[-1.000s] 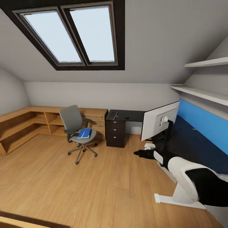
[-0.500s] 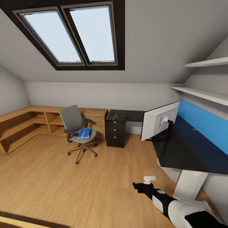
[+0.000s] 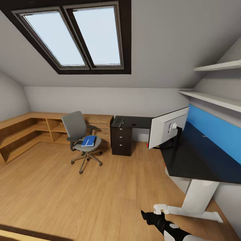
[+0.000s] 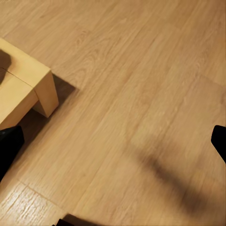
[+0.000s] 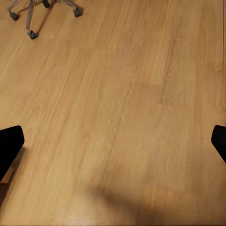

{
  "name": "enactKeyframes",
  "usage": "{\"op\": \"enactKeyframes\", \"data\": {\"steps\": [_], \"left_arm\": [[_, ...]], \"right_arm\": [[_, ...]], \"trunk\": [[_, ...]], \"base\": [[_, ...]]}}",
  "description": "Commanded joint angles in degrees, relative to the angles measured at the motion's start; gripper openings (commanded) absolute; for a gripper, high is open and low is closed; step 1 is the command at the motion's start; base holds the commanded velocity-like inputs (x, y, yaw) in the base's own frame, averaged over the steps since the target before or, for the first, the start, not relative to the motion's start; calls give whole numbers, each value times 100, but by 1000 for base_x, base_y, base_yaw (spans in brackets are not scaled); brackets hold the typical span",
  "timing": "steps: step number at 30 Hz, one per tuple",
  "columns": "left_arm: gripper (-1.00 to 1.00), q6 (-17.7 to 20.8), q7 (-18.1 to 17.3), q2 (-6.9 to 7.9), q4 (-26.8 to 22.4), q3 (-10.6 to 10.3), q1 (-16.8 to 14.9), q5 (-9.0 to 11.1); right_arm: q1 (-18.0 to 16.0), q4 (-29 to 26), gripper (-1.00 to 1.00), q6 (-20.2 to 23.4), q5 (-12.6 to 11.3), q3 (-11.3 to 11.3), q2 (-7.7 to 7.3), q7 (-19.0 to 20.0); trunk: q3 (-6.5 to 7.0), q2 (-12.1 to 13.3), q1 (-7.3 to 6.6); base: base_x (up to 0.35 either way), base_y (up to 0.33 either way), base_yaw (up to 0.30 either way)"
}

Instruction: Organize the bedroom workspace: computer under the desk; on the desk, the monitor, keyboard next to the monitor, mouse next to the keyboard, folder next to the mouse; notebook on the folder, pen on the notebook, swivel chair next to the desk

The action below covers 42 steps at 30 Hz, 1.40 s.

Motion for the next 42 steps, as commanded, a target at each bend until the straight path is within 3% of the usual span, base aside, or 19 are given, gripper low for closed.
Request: {"op": "enactKeyframes", "data": {"steps": [1, 7, 21, 42], "left_arm": [[100, -18, -40, -1, 6, 4, -1, 55], [100, -25, -38, -1, 6, 4, -1, 64], [100, -17, -37, 12, 6, 9, -1, 74], [100, -8, -29, 32, 14, 17, -1, 83]], "right_arm": [[37, 13, 100, -132, -59, 43, 3, 23], [116, 16, 100, -368, -62, 42, 9, 28], [151, 16, 100, -470, -57, 49, 29, 29], [160, 15, 100, -488, -36, 49, 124, 18]], "trunk": [[-4, -4, 2], [-20, -4, 2], [-74, -4, 2], [-82, -4, 2]], "base": [[0, 0, -170], [0, 0, -223], [0, 0, -242], [80, 62, -20]]}}
